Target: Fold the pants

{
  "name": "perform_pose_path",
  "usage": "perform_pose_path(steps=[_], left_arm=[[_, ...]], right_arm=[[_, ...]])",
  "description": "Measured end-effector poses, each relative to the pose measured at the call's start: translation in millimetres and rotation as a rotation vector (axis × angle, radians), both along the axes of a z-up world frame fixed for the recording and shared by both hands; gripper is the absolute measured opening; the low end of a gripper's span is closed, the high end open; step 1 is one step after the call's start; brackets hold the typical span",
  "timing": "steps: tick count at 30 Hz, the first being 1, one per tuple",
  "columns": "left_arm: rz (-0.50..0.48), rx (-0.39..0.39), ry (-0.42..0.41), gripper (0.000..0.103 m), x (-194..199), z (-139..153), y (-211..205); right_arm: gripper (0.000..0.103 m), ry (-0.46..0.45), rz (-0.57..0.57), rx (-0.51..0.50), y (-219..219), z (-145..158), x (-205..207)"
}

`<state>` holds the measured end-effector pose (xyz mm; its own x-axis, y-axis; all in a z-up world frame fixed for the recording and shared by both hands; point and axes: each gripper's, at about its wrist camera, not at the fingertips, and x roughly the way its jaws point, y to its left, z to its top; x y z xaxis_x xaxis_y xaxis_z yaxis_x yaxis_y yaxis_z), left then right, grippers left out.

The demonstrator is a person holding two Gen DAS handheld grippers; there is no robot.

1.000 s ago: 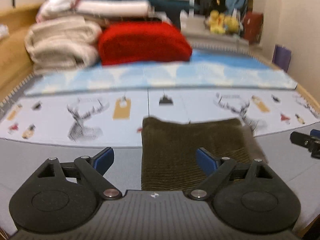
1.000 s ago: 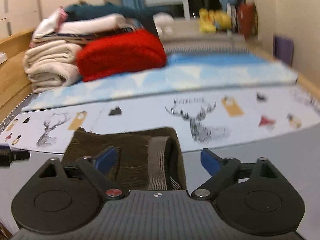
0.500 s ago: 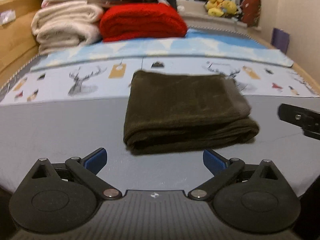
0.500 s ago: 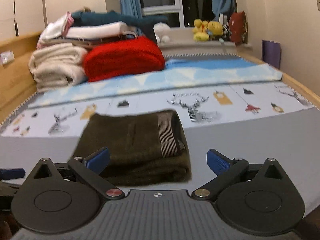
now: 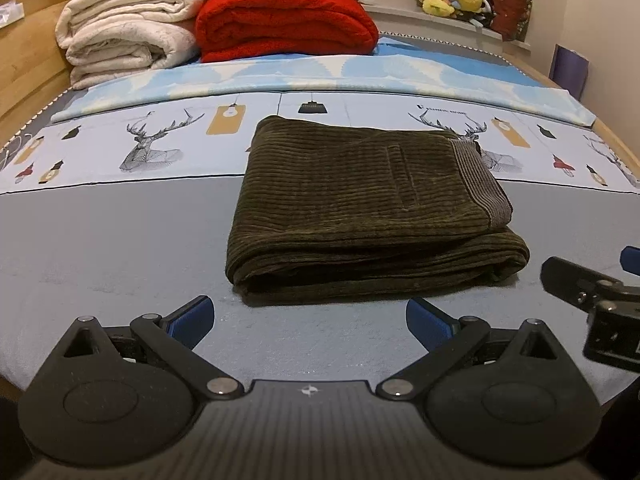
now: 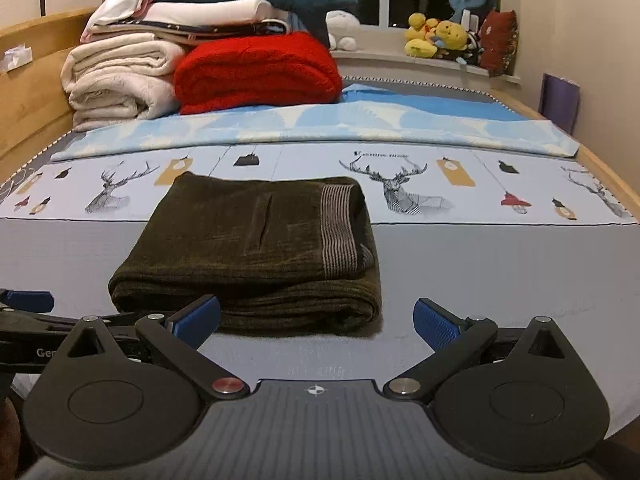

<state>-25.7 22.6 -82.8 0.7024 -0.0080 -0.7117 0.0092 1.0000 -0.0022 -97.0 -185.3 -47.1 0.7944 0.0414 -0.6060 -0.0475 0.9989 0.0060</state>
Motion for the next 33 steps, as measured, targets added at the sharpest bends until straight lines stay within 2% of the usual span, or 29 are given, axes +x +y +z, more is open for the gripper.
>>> perform_pose_path(steps=[13,33], left_arm=[[-0.013,0.002,-0.011,0.102,0.9,-0.7,-3.3],[-0.012,0.004,-0.011,0.102,0.3,-1.5,-2.2]], right_arm=[[0.102,0.002,0.045,-0.024,7.5,-2.4,0.2],[0.102,-0.003,0.054,-0.045,11.7,-3.0,-1.4]])
